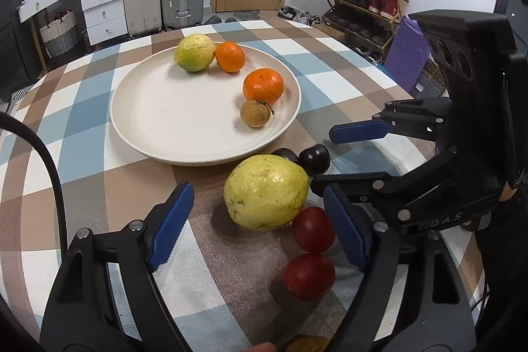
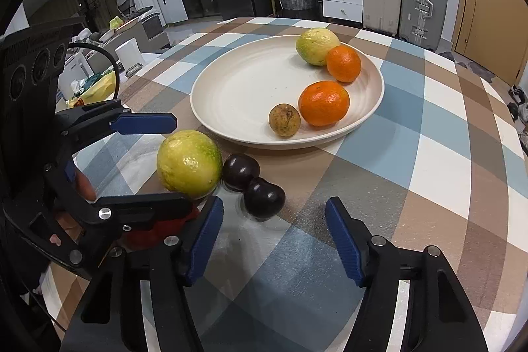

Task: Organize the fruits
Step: 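Grasp the second yellow-green guava with the left gripper while the right grasps dark plums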

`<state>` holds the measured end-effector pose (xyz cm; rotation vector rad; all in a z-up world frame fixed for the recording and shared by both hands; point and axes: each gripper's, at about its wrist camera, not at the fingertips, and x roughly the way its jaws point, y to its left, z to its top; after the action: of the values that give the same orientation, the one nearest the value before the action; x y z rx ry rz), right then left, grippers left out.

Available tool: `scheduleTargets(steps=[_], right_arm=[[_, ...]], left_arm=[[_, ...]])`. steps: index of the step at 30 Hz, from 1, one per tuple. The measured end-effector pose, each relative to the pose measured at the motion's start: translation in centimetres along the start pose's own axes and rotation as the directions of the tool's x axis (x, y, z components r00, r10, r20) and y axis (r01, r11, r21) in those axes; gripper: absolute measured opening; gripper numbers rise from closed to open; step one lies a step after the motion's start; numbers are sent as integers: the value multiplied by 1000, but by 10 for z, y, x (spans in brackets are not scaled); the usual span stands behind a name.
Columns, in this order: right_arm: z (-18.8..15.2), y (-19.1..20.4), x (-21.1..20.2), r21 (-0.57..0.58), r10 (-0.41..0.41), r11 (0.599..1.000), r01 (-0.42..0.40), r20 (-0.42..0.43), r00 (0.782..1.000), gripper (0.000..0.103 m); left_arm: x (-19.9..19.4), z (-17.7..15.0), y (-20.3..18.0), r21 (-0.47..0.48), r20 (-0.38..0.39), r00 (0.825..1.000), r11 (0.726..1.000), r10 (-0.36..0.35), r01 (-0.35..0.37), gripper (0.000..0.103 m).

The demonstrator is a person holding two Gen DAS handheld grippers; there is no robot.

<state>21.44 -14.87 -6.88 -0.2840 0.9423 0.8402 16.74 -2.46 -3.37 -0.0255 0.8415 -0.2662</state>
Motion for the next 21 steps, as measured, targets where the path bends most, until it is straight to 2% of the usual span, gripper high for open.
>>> scheduleTargets(steps=[12,15,17,21], right_arm=[[0,2,2,-6,6,1000,-6,-1,1000,57],[0,2,2,-3,10,1000,-10,0,1000,55],[0,3,2,-2,9,1000,-9,3,1000,49],[0,5,2,-8,8,1000,-8,5,1000,47]], left_arm=[[4,1,5,-35,-11,997,997,-76,75,56],[4,1,6,-37,-7,998,997,-70,69,51],[3,1,6,-43,-6,997,996,-73,73,51],[3,1,5,-32,-2,998,997,-67,67,51]])
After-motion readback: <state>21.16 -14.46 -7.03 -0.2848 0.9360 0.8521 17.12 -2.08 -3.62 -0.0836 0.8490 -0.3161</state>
